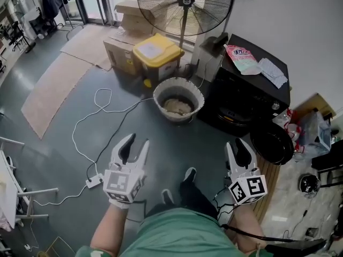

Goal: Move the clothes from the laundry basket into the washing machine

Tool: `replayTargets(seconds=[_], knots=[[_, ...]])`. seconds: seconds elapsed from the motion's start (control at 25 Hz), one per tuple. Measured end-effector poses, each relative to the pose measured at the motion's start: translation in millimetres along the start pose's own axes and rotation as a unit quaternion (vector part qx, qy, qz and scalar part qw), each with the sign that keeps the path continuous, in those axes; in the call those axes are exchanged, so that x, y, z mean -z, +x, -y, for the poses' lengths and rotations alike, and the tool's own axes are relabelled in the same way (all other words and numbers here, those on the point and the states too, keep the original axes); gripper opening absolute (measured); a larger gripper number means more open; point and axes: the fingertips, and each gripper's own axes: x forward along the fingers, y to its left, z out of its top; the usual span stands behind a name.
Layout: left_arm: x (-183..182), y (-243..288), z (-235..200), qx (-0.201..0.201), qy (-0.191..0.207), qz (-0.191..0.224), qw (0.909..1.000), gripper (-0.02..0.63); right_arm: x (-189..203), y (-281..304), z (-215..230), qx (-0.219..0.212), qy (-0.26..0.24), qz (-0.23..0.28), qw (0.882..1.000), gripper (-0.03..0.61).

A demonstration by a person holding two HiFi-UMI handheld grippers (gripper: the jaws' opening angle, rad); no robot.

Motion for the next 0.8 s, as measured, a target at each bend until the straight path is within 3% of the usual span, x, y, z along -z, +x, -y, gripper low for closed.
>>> replayTargets(seconds=[0.36,0.8], knots=[[1,73,1,-0.006,0.009,-0.027,0.9996,0.190,14,73,49,-0.028,0.015,-0.008,0.999,0.140],[-1,207,-52,-0.082,0.009,-0.063,0.9947,0.190,20,210,140,-0.079,0.033,-0.033,0.996,0.163]])
